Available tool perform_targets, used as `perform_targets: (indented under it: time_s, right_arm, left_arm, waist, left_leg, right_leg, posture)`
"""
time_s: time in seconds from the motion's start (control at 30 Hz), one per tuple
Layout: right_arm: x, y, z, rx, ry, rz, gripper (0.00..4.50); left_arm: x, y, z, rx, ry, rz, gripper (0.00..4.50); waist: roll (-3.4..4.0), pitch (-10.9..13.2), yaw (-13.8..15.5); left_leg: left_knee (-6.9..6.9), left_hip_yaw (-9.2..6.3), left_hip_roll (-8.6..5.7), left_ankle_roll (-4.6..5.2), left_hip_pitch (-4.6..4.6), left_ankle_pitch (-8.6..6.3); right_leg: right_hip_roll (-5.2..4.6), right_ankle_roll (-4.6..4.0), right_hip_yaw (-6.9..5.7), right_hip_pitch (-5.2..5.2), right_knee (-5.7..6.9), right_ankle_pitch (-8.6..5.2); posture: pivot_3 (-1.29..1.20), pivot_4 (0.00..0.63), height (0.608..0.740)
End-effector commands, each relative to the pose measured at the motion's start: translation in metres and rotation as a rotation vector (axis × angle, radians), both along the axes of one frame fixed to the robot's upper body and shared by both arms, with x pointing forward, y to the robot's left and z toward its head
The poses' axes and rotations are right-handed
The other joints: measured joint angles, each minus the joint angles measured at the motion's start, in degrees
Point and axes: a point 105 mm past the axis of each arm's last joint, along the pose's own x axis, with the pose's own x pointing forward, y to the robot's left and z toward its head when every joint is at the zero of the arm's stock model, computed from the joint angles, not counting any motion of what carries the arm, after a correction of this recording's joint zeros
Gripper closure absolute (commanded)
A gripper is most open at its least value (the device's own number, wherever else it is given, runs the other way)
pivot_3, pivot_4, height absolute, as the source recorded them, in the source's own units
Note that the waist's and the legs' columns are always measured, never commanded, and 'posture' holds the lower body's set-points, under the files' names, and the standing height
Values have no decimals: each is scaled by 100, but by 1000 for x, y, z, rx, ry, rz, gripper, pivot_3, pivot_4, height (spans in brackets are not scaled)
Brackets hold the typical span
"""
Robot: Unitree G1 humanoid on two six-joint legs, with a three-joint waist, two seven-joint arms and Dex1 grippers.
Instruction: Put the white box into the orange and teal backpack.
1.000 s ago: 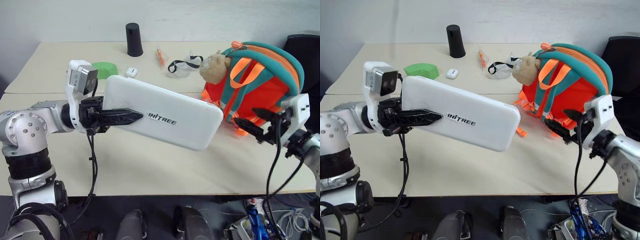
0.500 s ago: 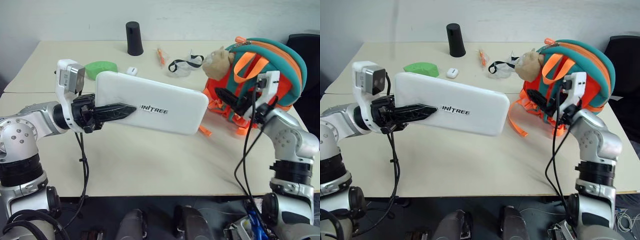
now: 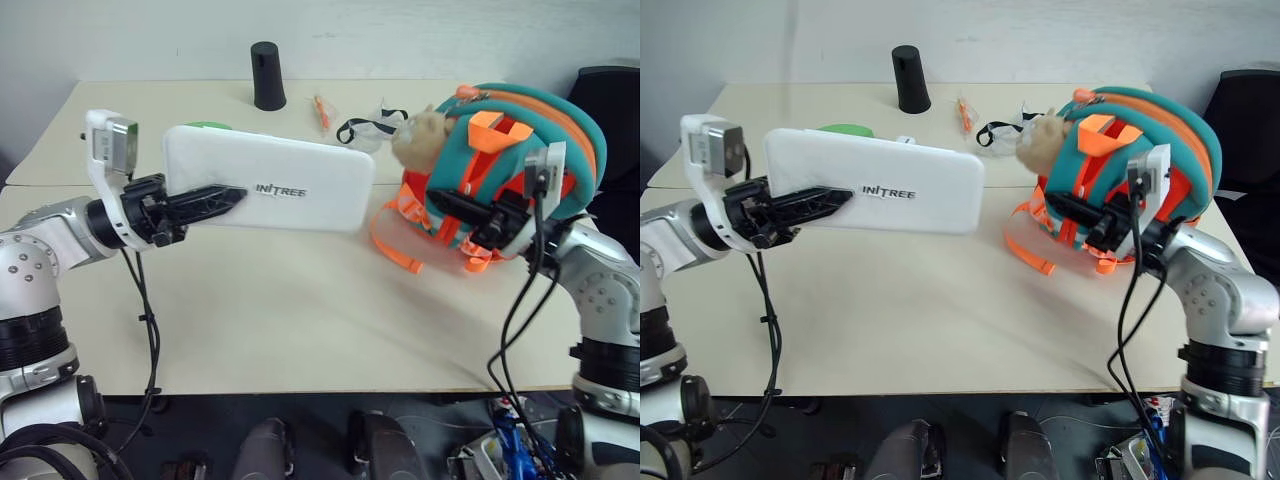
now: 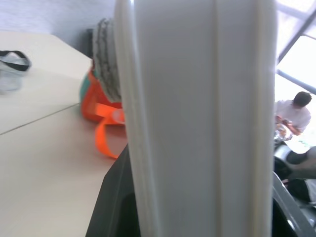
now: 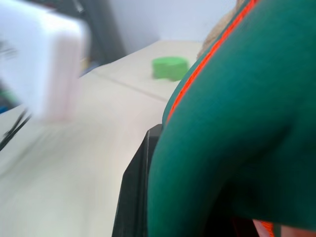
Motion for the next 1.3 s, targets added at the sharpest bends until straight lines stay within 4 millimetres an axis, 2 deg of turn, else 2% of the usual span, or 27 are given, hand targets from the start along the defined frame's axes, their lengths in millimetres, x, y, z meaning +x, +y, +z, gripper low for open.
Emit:
perform_targets:
  time_s: [0.03,0.17,0.27,0.37,0.53,0.7,0.93,1.17,1.23,1.3]
  right_arm:
    - [-54,16,25,-33,-44,274,4491]
    - [-89,19,41,-31,-11,428,4491]
    - [-107,21,50,-19,19,510,4491]
    - [-118,22,52,-16,40,546,4491]
    - [-113,25,29,-86,76,486,4491]
    - [-98,23,6,-121,96,407,4491]
    - [-94,24,-3,-115,110,398,4491]
    - [-99,24,-6,-114,130,420,4491]
    - [-99,25,-8,-118,132,420,4491]
    - [-98,25,-9,-119,130,415,4491]
  left_arm:
    - [1,12,20,-2,-99,27,3127]
    - [2,11,22,2,-114,12,3127]
    - [1,8,22,-5,-121,-14,3127]
    - [-4,5,19,-2,-119,-52,3127]
    - [-11,-3,11,4,-117,-101,3127]
    - [-22,-17,4,26,-132,-180,3127]
    - [-18,-39,-4,88,-191,-196,3127]
    - [-16,-83,-5,113,-275,-320,3127]
    - [-19,-95,-12,167,-305,-374,3127]
    - [-20,-98,-19,217,-326,-401,3127]
  waist:
    - [-1,0,-7]
    - [-6,5,11]
    - [-11,8,17]
    - [-16,11,18]
    - [-19,12,18]
    - [-21,13,25]
    - [-21,13,33]
    - [-22,13,179]
    - [-23,13,186]
    - [-23,13,172]
  left_leg:
    - [-1,0,0,1,0,0]
    - [-5,2,2,6,0,-5]
    - [-7,1,2,8,-1,-7]
    - [-6,1,1,10,-2,-8]
    - [-5,3,1,10,-1,-8]
    - [5,3,-1,11,-1,-8]
    - [8,1,-1,11,-1,-8]
    - [21,-6,-5,20,0,-13]
    - [21,-6,-7,24,-1,-15]
    - [22,-2,-9,29,-1,-17]
  right_leg:
    - [1,0,-2,0,-5,0]
    - [-4,0,-1,1,-37,0]
    - [-8,1,0,2,-40,1]
    - [-10,1,-1,2,-42,1]
    - [-10,2,1,2,-41,2]
    - [-10,8,2,7,-40,5]
    - [-10,9,1,8,-40,5]
    - [-11,14,-5,21,-45,8]
    - [-11,18,-4,23,-50,11]
    - [-11,23,-2,24,-54,13]
  posture:
    - [0,150,740]
    - [0,150,740]
    - [0,150,740]
    - [0,150,740]
    - [0,150,740]
    - [0,150,740]
    - [0,150,740]
    - [0,150,740]
    - [0,150,740]
    - [0,150,740]
